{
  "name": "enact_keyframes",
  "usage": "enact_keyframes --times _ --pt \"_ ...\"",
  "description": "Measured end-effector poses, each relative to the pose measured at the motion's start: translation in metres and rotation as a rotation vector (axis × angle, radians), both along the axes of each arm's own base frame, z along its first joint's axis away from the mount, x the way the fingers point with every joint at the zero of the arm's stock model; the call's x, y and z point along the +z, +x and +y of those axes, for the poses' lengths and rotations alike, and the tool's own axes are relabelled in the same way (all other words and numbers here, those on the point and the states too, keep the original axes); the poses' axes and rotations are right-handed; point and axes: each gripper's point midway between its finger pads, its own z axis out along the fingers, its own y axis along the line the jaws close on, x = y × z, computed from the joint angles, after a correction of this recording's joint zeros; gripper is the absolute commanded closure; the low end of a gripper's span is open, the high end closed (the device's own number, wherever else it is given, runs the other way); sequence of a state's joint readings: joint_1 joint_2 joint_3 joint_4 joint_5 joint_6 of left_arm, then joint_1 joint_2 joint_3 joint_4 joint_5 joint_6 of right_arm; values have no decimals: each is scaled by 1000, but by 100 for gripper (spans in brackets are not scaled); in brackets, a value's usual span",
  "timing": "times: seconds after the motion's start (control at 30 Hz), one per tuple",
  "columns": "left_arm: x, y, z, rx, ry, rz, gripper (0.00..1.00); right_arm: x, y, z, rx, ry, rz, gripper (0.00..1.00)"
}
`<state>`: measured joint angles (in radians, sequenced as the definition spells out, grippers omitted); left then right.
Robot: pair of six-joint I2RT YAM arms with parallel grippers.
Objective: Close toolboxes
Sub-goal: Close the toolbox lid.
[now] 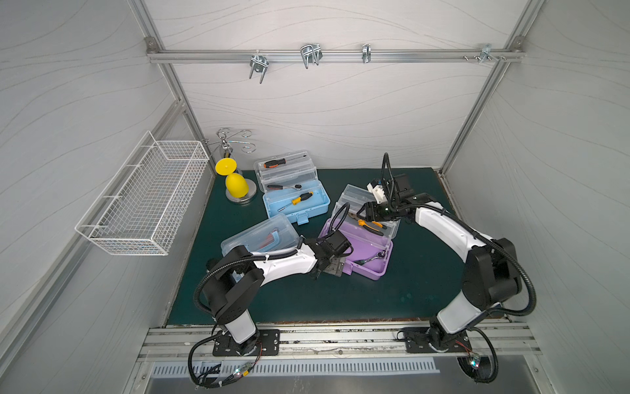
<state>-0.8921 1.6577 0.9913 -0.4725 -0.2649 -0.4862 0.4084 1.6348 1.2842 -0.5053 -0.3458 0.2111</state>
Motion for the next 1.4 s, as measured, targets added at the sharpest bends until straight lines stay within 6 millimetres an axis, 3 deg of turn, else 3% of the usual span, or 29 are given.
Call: enact_keyframes --times 0.13,0.37,0.57,0.7,0.8,0.87,0.97,1.1,1.4 --pt "0 0 0 0 0 0 3 1 4 -1 -6 -54 -16 40" --pt "0 0 0 1 0 -1 3 -14 14 -6 2 -229 -38 56" --pt "0 0 0 1 0 0 3 -22 18 -10 25 -332 -84 76" --pt "0 0 0 1 0 -1 3 -16 19 -4 57 -359 -128 92" --pt "0 0 0 1 0 -1 3 -14 18 -1 63 -366 -142 98" --pt "0 0 0 2 1 -2 3 -14 16 2 74 -365 -143 98" --pt "0 1 0 2 -1 -5 3 -34 -3 -1 108 -405 -70 84" --pt "0 1 0 2 -1 -5 3 -52 -15 -9 130 -465 -9 80" --pt "3 1 0 3 -9 -14 3 -34 -13 -6 173 -467 -62 71"
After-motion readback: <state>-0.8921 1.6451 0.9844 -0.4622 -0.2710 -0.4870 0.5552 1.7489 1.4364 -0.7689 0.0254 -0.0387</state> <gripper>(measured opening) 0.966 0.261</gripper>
